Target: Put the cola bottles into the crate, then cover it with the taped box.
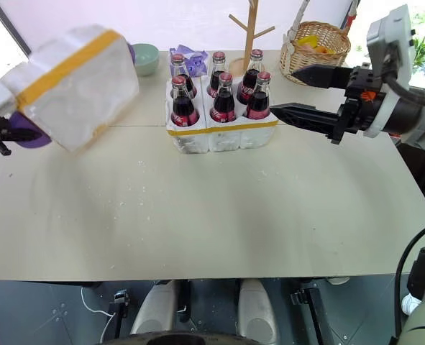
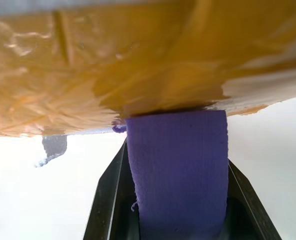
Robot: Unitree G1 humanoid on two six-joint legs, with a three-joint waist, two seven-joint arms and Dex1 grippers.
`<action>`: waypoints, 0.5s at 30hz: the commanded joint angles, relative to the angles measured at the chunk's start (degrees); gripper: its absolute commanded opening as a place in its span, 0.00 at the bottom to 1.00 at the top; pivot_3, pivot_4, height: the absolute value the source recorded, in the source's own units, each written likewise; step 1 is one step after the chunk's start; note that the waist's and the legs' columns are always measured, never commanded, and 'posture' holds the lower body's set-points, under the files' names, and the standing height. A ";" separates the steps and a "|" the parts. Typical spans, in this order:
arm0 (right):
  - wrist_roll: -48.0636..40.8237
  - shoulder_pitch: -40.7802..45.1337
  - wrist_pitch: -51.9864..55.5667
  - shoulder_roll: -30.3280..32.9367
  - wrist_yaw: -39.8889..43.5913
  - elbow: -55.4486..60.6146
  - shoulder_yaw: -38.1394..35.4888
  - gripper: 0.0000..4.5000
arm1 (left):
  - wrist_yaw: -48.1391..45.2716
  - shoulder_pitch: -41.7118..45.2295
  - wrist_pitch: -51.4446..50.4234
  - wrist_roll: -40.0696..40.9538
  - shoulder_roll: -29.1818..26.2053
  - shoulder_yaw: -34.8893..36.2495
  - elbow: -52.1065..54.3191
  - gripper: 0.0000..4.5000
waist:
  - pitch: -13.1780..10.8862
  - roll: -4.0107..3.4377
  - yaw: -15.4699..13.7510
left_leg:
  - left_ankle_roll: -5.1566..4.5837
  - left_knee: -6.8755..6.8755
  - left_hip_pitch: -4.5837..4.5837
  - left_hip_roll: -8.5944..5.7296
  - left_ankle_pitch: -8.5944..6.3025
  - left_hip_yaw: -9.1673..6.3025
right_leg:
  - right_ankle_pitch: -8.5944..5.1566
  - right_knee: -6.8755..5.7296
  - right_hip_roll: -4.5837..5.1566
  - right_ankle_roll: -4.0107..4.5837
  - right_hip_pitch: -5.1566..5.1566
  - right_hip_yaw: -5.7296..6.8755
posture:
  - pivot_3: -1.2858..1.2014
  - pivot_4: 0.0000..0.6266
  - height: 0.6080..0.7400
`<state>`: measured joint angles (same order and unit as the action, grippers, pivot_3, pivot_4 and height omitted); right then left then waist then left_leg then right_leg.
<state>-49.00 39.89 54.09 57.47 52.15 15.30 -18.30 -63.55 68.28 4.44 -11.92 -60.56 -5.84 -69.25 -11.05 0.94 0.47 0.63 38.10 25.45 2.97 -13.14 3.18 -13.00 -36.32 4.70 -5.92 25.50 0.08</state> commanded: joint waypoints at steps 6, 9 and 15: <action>-0.43 -2.30 -0.89 -0.02 -1.69 1.02 -2.64 1.00 | 11.67 1.03 11.80 2.35 3.66 3.87 18.38 0.25 | 0.01 0.04 -0.14 | 0.00 0.03 -0.04 -0.02 0.00 -0.02 | 0.03 0.00 0.00 -0.05 -0.08 0.00 | 0.52 0.24 1.00; -1.10 -3.50 -0.52 -0.98 -3.22 1.89 -3.00 1.00 | 15.85 1.36 9.43 0.12 7.16 2.37 25.98 0.25 | 0.01 0.04 0.01 | 0.00 0.04 -0.03 -0.02 0.00 -0.02 | 0.05 0.00 0.00 -0.09 -0.08 -0.01 | 0.52 0.24 1.00; -3.58 -5.69 0.78 -3.11 -7.65 4.84 -4.89 1.00 | 24.14 1.42 10.11 -8.53 11.81 -2.41 36.92 0.25 | 0.01 0.04 0.15 | -0.01 0.07 -0.02 -0.05 0.01 -0.06 | 0.09 -0.01 -0.01 -0.16 -0.12 -0.01 | 0.52 0.24 1.00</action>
<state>-51.08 33.85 54.82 54.37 45.71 18.19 -19.70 -41.75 68.31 13.34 -18.31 -47.77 -8.42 -35.69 -11.04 0.99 0.61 0.62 38.16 25.41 2.91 -13.13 3.13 -12.91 -36.32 4.69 -6.08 25.39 0.05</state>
